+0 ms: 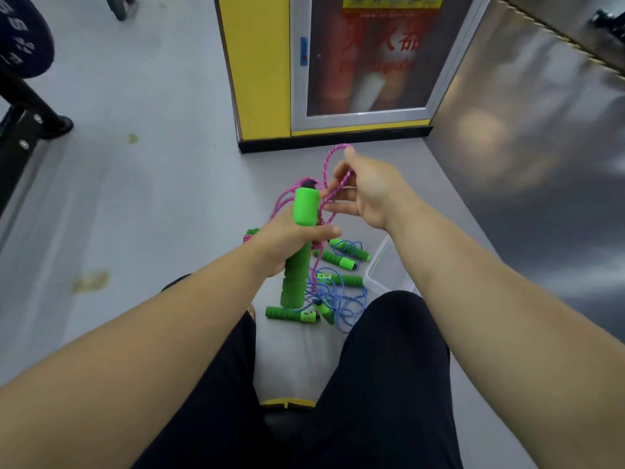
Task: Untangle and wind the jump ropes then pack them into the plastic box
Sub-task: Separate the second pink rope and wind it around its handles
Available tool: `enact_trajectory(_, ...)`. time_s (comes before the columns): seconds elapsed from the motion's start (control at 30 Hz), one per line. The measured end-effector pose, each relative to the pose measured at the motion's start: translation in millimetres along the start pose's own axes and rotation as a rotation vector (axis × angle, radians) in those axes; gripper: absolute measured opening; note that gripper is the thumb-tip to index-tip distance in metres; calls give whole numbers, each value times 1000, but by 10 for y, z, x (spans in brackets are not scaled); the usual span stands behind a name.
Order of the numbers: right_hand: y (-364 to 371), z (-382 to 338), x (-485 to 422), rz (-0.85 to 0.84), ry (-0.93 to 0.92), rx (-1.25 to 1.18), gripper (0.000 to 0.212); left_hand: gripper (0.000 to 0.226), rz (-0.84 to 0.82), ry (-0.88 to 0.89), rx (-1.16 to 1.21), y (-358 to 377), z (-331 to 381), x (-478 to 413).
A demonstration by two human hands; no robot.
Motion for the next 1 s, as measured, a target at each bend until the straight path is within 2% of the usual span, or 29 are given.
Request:
enact_trajectory(0.13,9,-67,12,-11,-42,-150,43,12,143,-70,-65,-55,-9,-55)
enact_trajectory(0.2,-97,9,25,-6,-37,-275,41,15,212,-96,42,-110,-10,-56)
enact_trajectory(0.23,-170,92,36,19,-38,-240,38,17,228,-106,149,-129,9,-50)
enact_trajectory(0.3,-329,388,71,81,-7,-17,23,20,215,-122,395,-146,72,-40)
enact_trajectory(0.37,-435,748,116,64,71,212,11,22,174,-119,602,-150,179,-35)
enact_trajectory(0.47,-444,1161,127,-130,175,459,40,20,95,-69,785,-159,394,-12)
enact_trajectory(0.5,-438,1221,133,-170,191,519,42,19,69,-47,828,-162,469,7)
enact_trajectory(0.57,-450,1254,101,-192,200,597,28,19,53,3,911,-227,603,34)
enact_trajectory(0.63,-491,1210,47,-170,190,613,15,18,118,38,951,-388,656,49)
enact_trajectory(0.73,-563,972,-27,-43,91,500,26,18,335,12,849,-698,503,34)
enact_trajectory(0.83,-520,629,-24,77,-20,217,27,18,504,-116,622,-839,150,44)
enact_trajectory(0.9,-380,456,2,68,-32,6,25,18,458,-167,374,-745,-41,55)
enact_trajectory(1.0,-116,252,60,-12,-27,-111,24,24,218,-33,-12,-359,-35,67)
Point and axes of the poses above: each hand's wrist, its own x-axis away from the middle knuckle, its own y-axis out of the palm, z = x × y, the point moved 6 cm from there along -x, towards the middle knuckle, and after that the axes turned 14 degrees about -x, right-handed, at the moved point
